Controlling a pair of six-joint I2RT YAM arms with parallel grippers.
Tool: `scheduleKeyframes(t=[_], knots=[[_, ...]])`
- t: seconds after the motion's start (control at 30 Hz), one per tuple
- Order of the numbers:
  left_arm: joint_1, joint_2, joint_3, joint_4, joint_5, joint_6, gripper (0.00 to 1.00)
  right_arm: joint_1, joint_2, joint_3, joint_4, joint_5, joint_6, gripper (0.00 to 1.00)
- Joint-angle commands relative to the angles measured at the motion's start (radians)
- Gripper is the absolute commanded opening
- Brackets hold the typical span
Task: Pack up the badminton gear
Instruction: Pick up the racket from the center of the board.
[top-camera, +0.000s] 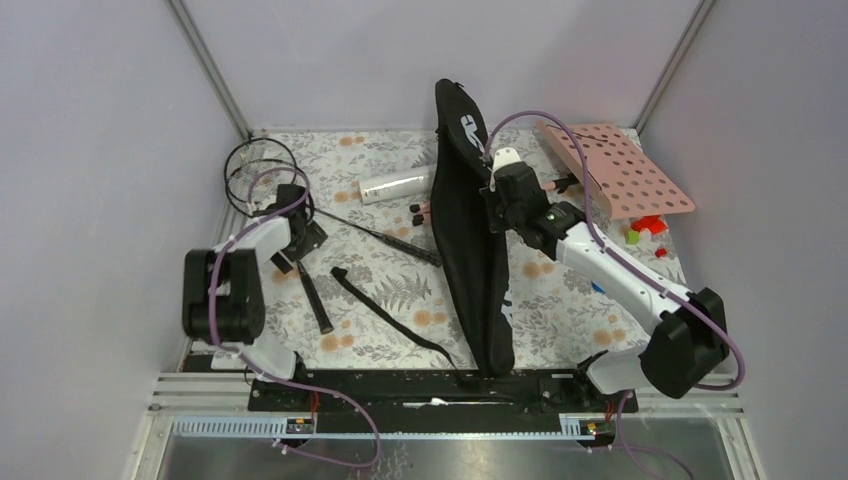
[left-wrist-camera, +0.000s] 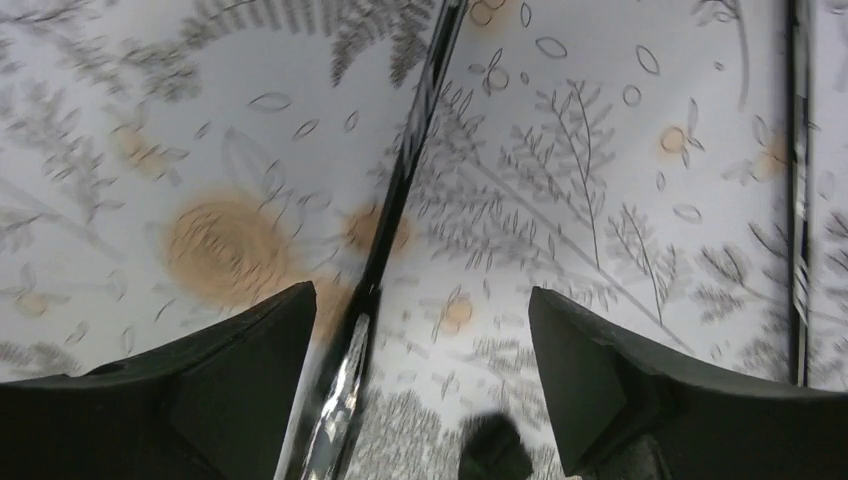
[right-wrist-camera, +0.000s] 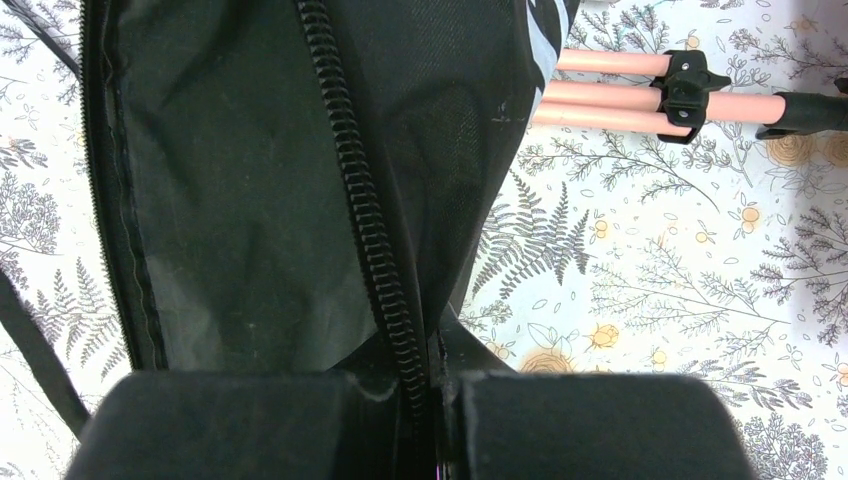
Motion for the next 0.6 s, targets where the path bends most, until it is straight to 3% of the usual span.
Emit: scheduleKeyframes(t=[0.0,0.1,0.3,0.4,0.5,0.57], knots=[[0.045,0.172,0.145,-0.047,0.099,0.048,0.82,-0.007,-0.068,-0.023,0.083,-0.01,-0.02,0.0],[0.053,0.23,0.179,-0.06,0.101,0.057,0.74,-0.011,-0.087,-0.037,0.099,-0.009,-0.023,0.0],[0.096,0.272,0.248,-0.135,0.017,0.078,0.72,-0.015,-0.102,-0.053,0.115,-0.008,-0.024,0.0],[0.112,0.295,0.274,-0.149,-0.024,0.078,0.62,-0.017,-0.108,-0.06,0.118,-0.01,-0.026,0.0],[0.113,0.307,0.289,-0.147,-0.023,0.1,0.58,-0.021,-0.121,-0.069,0.125,-0.009,-0.029,0.0],[0.113,0.311,0.293,-0.143,-0.02,0.114,0.49,-0.022,-0.131,-0.077,0.134,-0.011,-0.028,0.0]])
